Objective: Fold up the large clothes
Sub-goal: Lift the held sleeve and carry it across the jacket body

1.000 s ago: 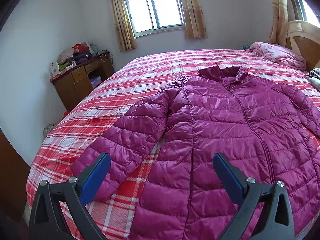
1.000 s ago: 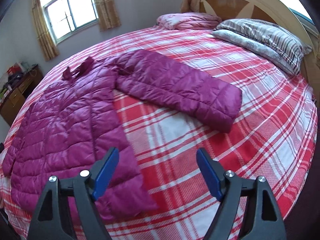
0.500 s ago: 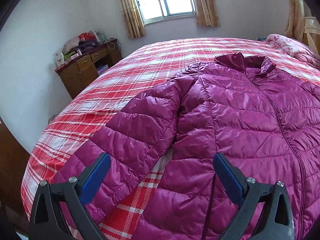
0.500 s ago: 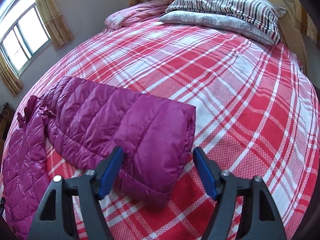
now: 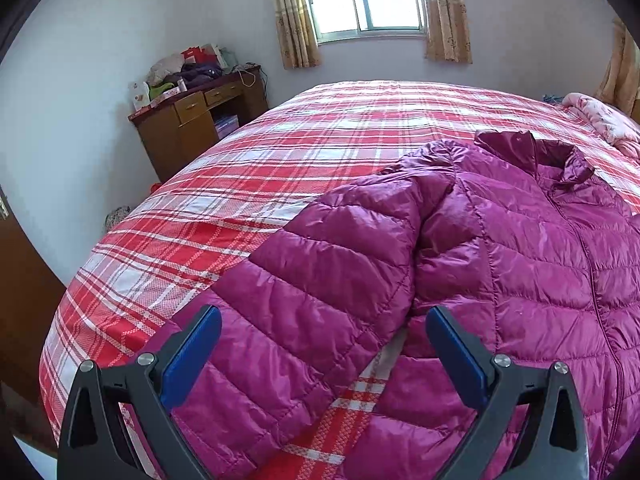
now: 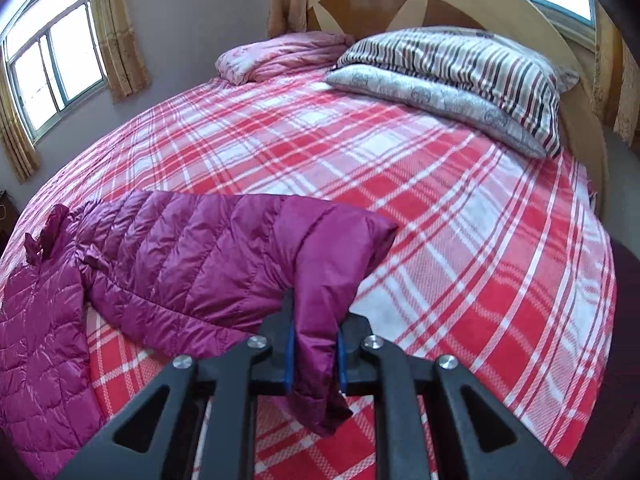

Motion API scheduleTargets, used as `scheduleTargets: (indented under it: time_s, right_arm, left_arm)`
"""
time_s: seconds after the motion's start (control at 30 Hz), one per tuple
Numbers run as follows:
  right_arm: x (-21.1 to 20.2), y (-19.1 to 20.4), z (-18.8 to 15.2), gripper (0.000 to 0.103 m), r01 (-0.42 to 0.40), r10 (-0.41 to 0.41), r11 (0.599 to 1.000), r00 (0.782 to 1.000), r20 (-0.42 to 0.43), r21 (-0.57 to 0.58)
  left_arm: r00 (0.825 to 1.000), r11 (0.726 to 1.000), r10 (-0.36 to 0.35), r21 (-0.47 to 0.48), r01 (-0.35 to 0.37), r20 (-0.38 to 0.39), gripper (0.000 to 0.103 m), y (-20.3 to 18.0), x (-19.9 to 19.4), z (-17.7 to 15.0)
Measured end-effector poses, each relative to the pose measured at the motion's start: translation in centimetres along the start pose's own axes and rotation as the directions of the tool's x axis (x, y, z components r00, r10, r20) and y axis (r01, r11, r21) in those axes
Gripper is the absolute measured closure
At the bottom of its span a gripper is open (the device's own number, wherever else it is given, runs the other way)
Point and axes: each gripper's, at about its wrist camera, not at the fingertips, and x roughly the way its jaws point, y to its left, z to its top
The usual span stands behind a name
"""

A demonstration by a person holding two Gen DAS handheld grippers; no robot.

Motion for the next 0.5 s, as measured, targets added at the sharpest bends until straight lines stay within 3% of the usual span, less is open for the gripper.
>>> scheduleTargets:
  time_s: [0.27, 0.5]
  right_arm:
    - [-5.5, 7.7, 5.7, 0.088, 0.063, -0.015, 0.977, 0.974, 0.228, -0.203]
    - [-8.7, 15.5, 5.9, 0.088, 0.049, 0.076, 0.929, 0.945, 0.319, -0.367]
  left_arm:
    - [1.0, 0.999, 0.01, -0.045, -0.01, -0.002, 0.001, 2.5, 0.5, 0.3]
    - [1.0, 0.998, 0.019, -0.066, -0.019, -0.011, 0.001, 4.0, 1.1, 0.3]
